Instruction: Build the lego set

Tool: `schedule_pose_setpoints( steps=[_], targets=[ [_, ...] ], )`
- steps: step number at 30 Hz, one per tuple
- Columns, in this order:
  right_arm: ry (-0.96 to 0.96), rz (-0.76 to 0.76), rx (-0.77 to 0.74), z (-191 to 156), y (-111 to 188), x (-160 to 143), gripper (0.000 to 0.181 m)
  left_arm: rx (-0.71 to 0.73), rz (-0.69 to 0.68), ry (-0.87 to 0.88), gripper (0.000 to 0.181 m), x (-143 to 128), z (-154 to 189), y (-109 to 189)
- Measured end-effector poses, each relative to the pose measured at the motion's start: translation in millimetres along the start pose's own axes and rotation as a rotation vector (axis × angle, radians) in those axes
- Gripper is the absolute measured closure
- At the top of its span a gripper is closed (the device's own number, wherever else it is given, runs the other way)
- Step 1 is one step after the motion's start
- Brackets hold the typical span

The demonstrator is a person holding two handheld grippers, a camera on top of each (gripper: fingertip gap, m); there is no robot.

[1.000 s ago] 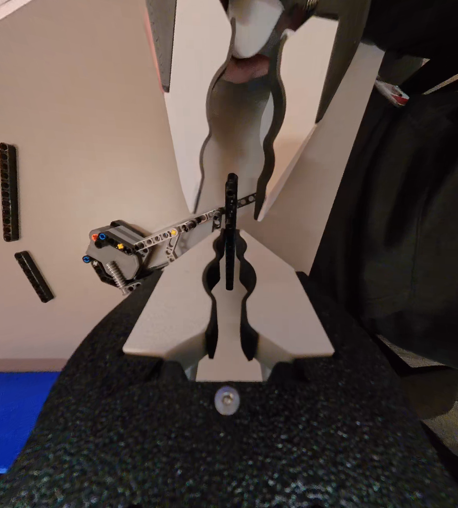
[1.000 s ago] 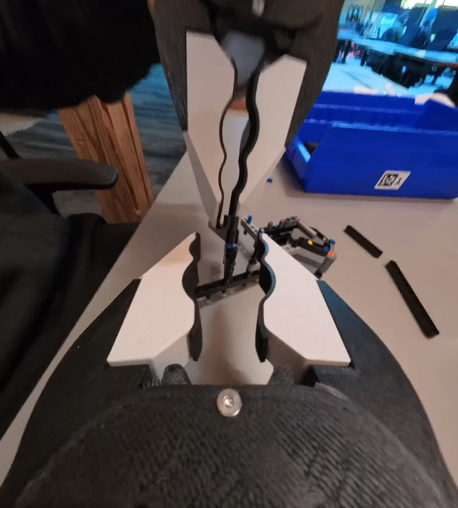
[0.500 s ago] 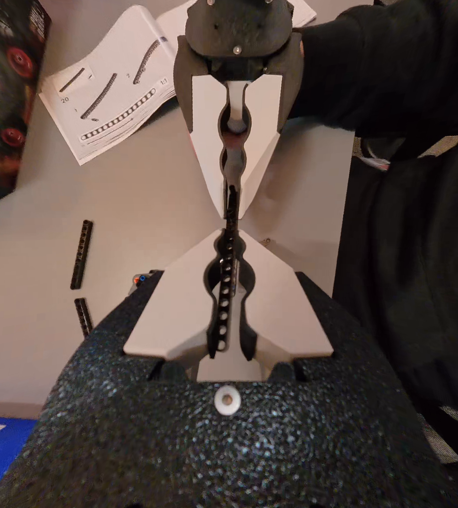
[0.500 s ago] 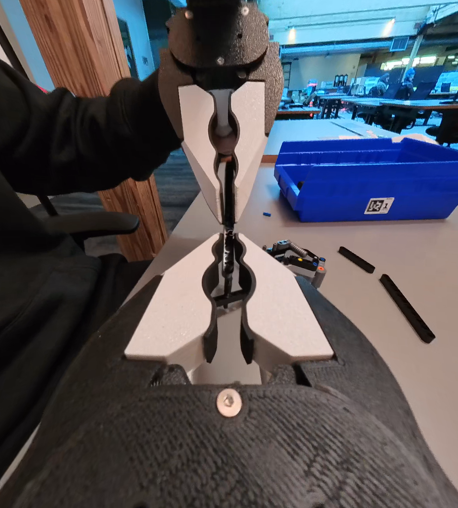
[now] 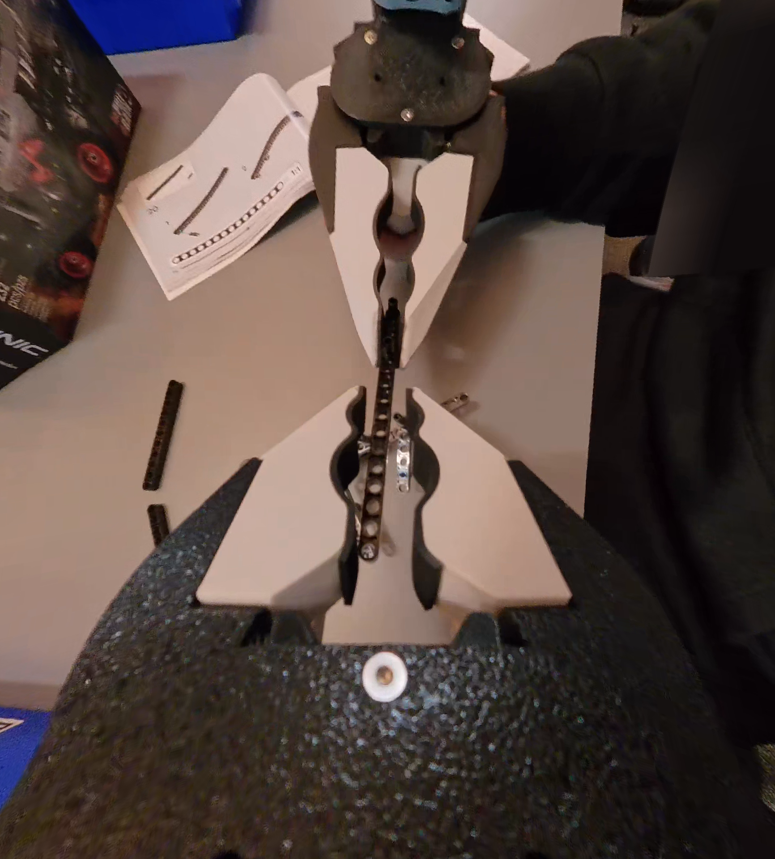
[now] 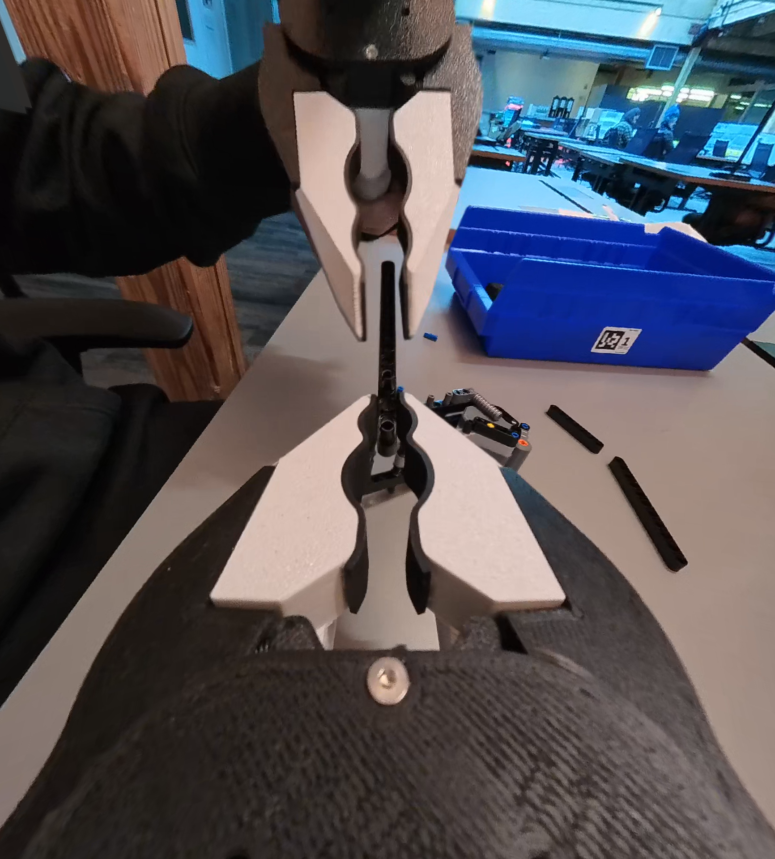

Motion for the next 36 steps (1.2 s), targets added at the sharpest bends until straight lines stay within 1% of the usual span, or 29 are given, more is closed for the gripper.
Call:
schedule_pose_setpoints(
  steps=[1,4,6,8,10,12,21,26,32,36],
  targets=[
    [-0.017,0.009,0.019,-2,0,1,0.177,-0.002,-0.005,0.004,0.163,-2,0,-1],
    [-0.026,0.019,0.035,-6,-1,2,0.177,-0.018,0.021,0.005,0.161,-3,1,-6],
    [-0.027,0.014,0.039,-7,-3,2,0.176,-0.031,0.045,-0.001,0.165,0,2,-9],
    [-0.036,0.029,0.049,-9,-2,4,0.176,-0.042,0.043,0.004,0.169,-1,3,-13],
    [-0.045,0.056,0.041,-7,-1,9,0.176,-0.05,0.033,0.0,0.176,-3,3,-16],
    [-0.045,0.055,0.043,-6,1,9,0.176,-0.04,0.051,-0.017,0.176,-1,3,-17],
    [-0.035,0.057,0.034,-4,3,7,0.177,-0.047,0.151,0.005,0.176,4,1,-15],
    [-0.016,0.048,0.038,-6,1,5,0.176,-0.038,0.115,-0.014,0.176,0,3,-15],
    [0.001,0.039,0.018,-3,1,4,0.177,-0.03,0.182,0.018,0.176,1,-2,-16],
    [-0.028,0.024,0.02,-1,2,1,0.176,-0.01,0.235,0.023,0.177,1,-3,-18]
  ],
)
Point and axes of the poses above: each gripper's, where its closed fingertips meet, y back along the fingers, x out of its top, z = x × y across the jaws, the point moved 1 cm from there along y, back along the fingers, and after that the axes turned 14 degrees about -x, right-handed, at the moved point
